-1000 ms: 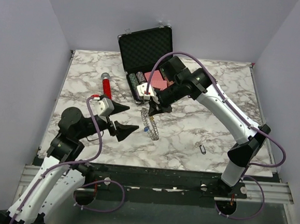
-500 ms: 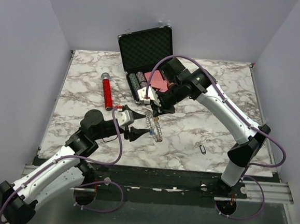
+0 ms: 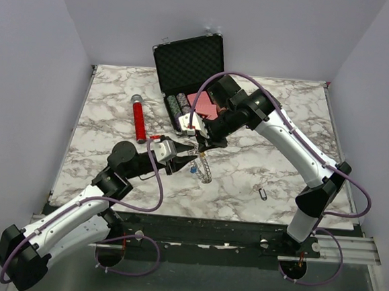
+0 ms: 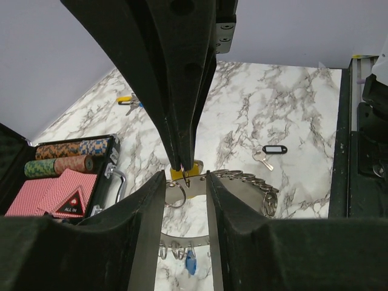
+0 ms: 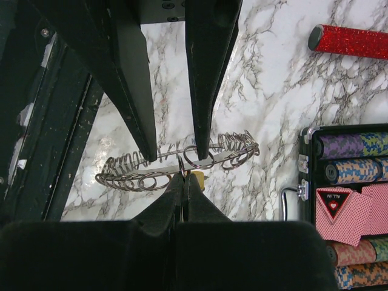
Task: Put the keys on the keyring
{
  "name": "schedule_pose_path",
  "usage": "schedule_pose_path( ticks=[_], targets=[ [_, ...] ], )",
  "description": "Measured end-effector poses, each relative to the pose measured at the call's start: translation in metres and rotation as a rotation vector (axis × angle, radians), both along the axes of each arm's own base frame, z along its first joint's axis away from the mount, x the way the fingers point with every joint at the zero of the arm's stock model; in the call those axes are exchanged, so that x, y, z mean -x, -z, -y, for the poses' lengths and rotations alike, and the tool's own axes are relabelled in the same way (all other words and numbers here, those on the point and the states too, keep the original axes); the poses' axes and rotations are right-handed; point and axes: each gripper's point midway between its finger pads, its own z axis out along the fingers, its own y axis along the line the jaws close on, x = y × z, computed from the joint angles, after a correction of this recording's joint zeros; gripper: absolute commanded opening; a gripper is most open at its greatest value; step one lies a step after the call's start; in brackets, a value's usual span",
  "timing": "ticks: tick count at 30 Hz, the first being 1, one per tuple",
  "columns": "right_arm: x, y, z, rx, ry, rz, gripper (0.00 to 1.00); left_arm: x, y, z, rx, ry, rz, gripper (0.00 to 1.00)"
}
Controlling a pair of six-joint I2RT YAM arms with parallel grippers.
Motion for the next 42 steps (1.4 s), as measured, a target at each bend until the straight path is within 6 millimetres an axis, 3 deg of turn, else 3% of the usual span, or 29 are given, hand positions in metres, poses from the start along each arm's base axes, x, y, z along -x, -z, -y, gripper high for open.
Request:
schedule_pose_path(
  ticks=[9, 26, 30, 33, 37, 39, 42],
  targets=[
    [0.0, 0.0, 0.0, 0.0, 0.001, -0.001, 0.0, -0.001, 0.004, 0.005, -0.005, 0.007, -0.015, 0.27],
    [0.002, -0.006, 0.002, -0.011, 0.005, 0.005, 0.0, -0.004, 0.006, 0.01, -0.015, 0.001, -0.033, 0.21],
    [0.002, -0.006, 0.002, -0.011, 0.005, 0.005, 0.0, -0.004, 0.006, 0.011, -0.017, -0.001, -0.036, 0.15],
    [0.002, -0.006, 0.002, -0.011, 0.005, 0.005, 0.0, -0.006, 0.006, 0.011, -0.018, -0.007, -0.044, 0.0],
    [0.003, -0.006, 0.003, -0.009, 0.005, 0.003, 0.0, -0.007, 0.007, 0.011, -0.017, -0.02, -0.058, 0.0],
    [0.003, -0.006, 0.003, -0.01, 0.005, 0.004, 0.05, -0.008, 0.007, 0.011, -0.012, -0.027, -0.069, 0.0],
    [0.003, -0.007, 0.003, -0.013, 0.009, 0.004, 0.2, -0.009, 0.005, 0.009, 0.001, -0.044, -0.082, 0.0]
  ],
)
